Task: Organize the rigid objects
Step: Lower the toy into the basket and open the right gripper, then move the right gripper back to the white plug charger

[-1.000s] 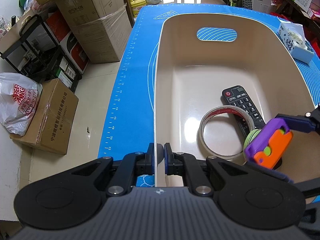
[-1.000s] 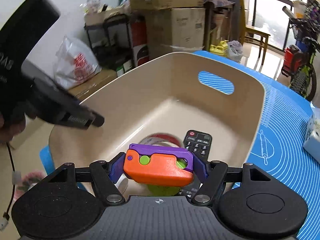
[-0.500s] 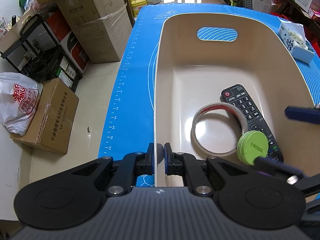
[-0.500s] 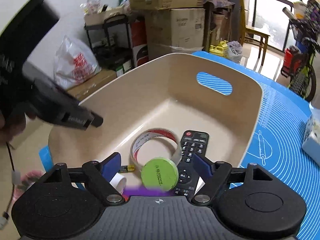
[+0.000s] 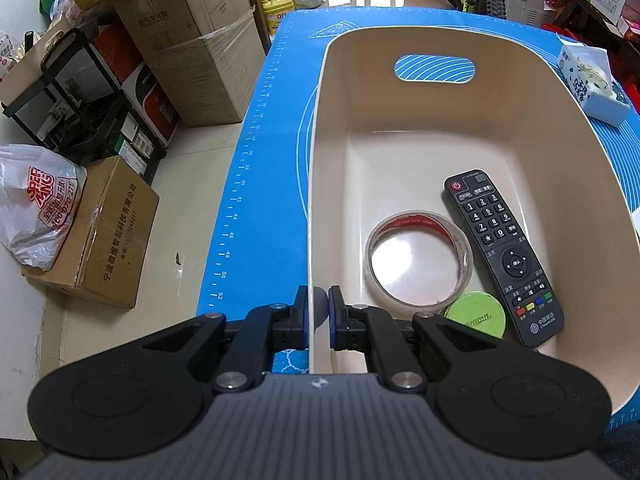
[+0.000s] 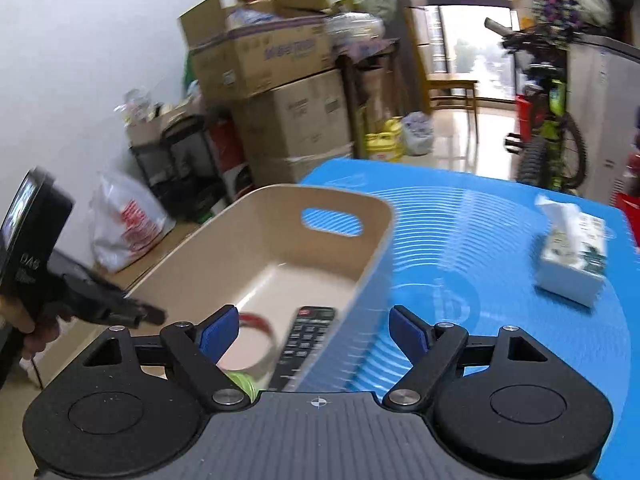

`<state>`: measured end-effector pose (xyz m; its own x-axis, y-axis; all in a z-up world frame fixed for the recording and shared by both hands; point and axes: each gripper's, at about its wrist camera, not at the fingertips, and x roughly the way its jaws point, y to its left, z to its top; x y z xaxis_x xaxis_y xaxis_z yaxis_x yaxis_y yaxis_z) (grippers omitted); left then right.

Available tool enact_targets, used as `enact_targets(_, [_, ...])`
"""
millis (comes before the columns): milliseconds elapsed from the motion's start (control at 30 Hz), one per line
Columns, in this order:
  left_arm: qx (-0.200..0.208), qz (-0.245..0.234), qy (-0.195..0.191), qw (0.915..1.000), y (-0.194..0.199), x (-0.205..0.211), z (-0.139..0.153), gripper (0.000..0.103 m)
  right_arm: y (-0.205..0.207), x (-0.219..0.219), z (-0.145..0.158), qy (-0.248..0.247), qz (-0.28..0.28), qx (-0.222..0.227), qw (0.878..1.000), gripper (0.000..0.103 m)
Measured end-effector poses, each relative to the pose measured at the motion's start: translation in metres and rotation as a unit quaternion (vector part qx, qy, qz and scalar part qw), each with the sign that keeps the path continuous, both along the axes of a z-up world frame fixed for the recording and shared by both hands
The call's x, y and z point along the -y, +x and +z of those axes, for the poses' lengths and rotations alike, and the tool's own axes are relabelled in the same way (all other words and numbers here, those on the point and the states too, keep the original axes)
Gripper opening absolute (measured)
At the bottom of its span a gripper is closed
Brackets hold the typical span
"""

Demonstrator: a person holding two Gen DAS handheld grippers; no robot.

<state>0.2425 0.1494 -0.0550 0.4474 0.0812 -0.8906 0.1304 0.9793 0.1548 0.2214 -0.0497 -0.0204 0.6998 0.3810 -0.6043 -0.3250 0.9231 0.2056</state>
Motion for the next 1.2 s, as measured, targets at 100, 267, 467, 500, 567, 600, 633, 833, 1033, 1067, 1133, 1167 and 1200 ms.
enact_targets(100, [0.000,0.001,-0.001,1.0000,0.000,-0.001,0.000,0.010,-0.004,0.024,0.001,-0.006,-0.025,0.003,1.000,0.085])
enact_targets(267, [0.000,0.000,0.000,1.0000,0.000,-0.001,0.000,0.010,-0.015,0.063,-0.013,-0.043,-0.063,-0.014,0.997,0.085])
enact_targets(467, [0.001,0.000,0.001,1.0000,-0.001,-0.002,-0.002,0.010,-0.028,0.100,-0.051,-0.068,-0.108,-0.054,0.990,0.084])
enact_targets(500, [0.000,0.000,0.000,1.0000,-0.001,-0.002,-0.002,0.010,-0.029,0.103,-0.058,-0.076,-0.112,-0.059,0.989,0.084])
enact_targets(567, [0.000,0.000,0.000,1.0000,-0.001,-0.002,-0.002,0.010,-0.027,0.106,-0.069,-0.086,-0.118,-0.068,0.987,0.083])
enact_targets(600, [0.000,0.000,0.001,1.0000,-0.001,-0.002,-0.002,0.010,-0.025,0.108,-0.075,-0.088,-0.121,-0.071,0.986,0.083])
enact_targets(633, [0.000,0.000,0.001,1.0000,-0.001,-0.002,-0.002,0.010,-0.023,0.110,-0.079,-0.087,-0.124,-0.073,0.986,0.082])
enact_targets(833, [0.000,0.000,0.000,1.0000,-0.001,-0.002,-0.002,0.010,-0.003,0.116,-0.095,-0.102,-0.140,-0.081,0.982,0.077])
enact_targets(1033, [0.000,0.001,0.000,1.0000,-0.001,-0.002,-0.002,0.010,0.011,0.122,-0.106,-0.105,-0.141,-0.091,0.980,0.076])
enact_targets(1067, [0.000,0.000,0.000,1.0000,-0.001,-0.002,-0.002,0.010,0.011,0.122,-0.107,-0.103,-0.139,-0.090,0.981,0.076])
enact_targets(1133, [0.000,0.000,0.001,1.0000,-0.001,-0.002,-0.002,0.010,0.011,0.121,-0.107,-0.101,-0.137,-0.088,0.982,0.076])
enact_targets(1167, [0.000,0.001,0.001,1.0000,-0.001,-0.002,-0.002,0.010,0.011,0.120,-0.107,-0.100,-0.135,-0.087,0.982,0.076])
enact_targets(1200, [0.000,0.000,0.000,1.0000,-0.001,-0.002,-0.002,0.011,0.011,0.119,-0.108,-0.100,-0.133,-0.088,0.982,0.076])
